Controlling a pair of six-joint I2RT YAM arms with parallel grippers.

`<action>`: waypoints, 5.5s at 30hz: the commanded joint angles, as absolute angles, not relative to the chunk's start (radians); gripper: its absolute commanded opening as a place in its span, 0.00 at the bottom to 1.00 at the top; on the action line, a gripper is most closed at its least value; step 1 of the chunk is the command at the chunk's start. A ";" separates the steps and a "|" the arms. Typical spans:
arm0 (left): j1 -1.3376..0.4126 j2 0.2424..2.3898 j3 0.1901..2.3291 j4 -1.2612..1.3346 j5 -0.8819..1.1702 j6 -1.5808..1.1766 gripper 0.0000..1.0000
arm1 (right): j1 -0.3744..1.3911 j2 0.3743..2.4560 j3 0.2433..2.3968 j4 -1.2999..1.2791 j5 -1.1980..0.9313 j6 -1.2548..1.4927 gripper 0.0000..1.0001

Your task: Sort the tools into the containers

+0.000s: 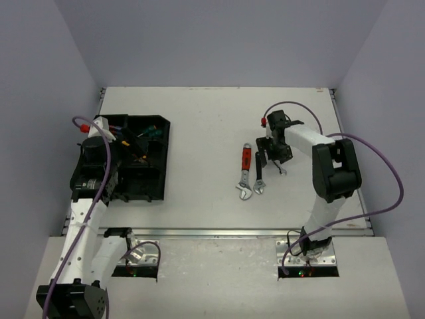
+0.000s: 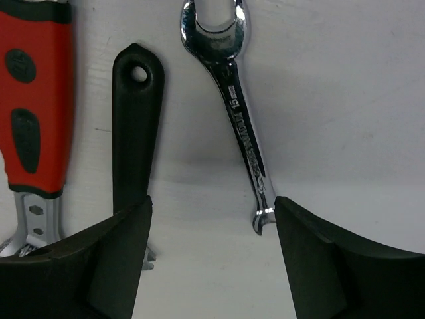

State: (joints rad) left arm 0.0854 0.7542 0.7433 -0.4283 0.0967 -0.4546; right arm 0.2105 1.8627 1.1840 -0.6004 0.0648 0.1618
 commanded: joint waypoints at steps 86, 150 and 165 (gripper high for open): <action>-0.530 1.109 0.608 0.371 0.204 -0.982 0.02 | 0.839 1.452 1.262 -0.315 -0.151 0.476 0.00; 0.183 0.773 0.749 -0.364 0.121 -0.586 1.00 | 0.634 1.431 0.992 -0.477 0.377 0.664 0.99; 0.011 0.718 0.698 -0.378 0.214 -0.403 1.00 | 0.420 1.715 1.089 -0.540 0.151 0.449 0.56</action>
